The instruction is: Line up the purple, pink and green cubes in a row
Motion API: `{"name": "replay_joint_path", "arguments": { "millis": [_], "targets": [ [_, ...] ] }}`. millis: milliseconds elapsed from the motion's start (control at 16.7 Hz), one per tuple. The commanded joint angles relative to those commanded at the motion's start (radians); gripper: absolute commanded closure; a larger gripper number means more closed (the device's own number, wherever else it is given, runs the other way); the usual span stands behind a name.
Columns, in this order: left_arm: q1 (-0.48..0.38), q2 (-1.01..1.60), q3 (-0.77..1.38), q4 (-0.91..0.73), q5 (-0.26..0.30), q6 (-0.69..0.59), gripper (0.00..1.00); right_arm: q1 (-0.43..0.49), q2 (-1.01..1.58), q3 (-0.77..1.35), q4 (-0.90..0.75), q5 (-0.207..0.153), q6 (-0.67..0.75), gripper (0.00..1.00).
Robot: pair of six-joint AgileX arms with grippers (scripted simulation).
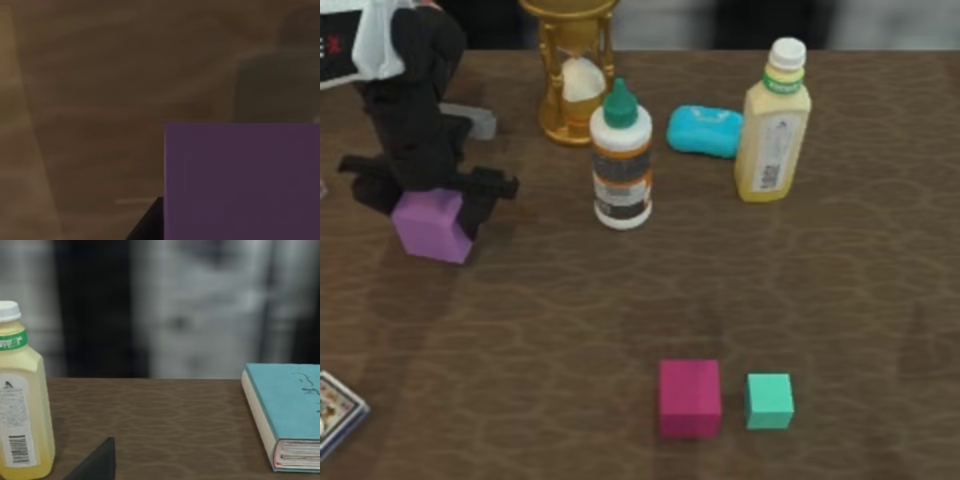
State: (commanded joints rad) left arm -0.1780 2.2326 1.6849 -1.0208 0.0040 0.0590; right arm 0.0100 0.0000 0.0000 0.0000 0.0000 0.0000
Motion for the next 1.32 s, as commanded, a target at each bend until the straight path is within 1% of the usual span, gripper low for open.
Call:
{"name": "replay_joint_path", "arguments": {
  "millis": [180, 480, 660, 840, 1140, 1320],
  "targets": [
    [0.007, -0.036, 0.047, -0.078, 0.0, -0.001, 1.0, 0.0, 0.0, 0.0, 0.0, 0.0, 0.0, 0.0],
    [0.0, -0.038, 0.048, -0.081, -0.001, -0.001, 1.0, 0.0, 0.0, 0.0, 0.0, 0.0, 0.0, 0.0],
    [-0.056, -0.073, 0.004, -0.074, -0.002, -0.067, 1.0, 0.0, 0.0, 0.0, 0.0, 0.0, 0.0, 0.0],
    [-0.164, -0.153, -0.096, -0.059, -0.004, -0.228, 1.0, 0.0, 0.0, 0.0, 0.0, 0.0, 0.0, 0.0],
    [-0.388, -0.323, -0.316, -0.026, -0.006, -0.592, 1.0, 0.0, 0.0, 0.0, 0.0, 0.0, 0.0, 0.0],
    [-0.491, -0.413, -0.418, -0.002, -0.009, -0.728, 1.0, 0.0, 0.0, 0.0, 0.0, 0.0, 0.0, 0.0]
  ]
}}
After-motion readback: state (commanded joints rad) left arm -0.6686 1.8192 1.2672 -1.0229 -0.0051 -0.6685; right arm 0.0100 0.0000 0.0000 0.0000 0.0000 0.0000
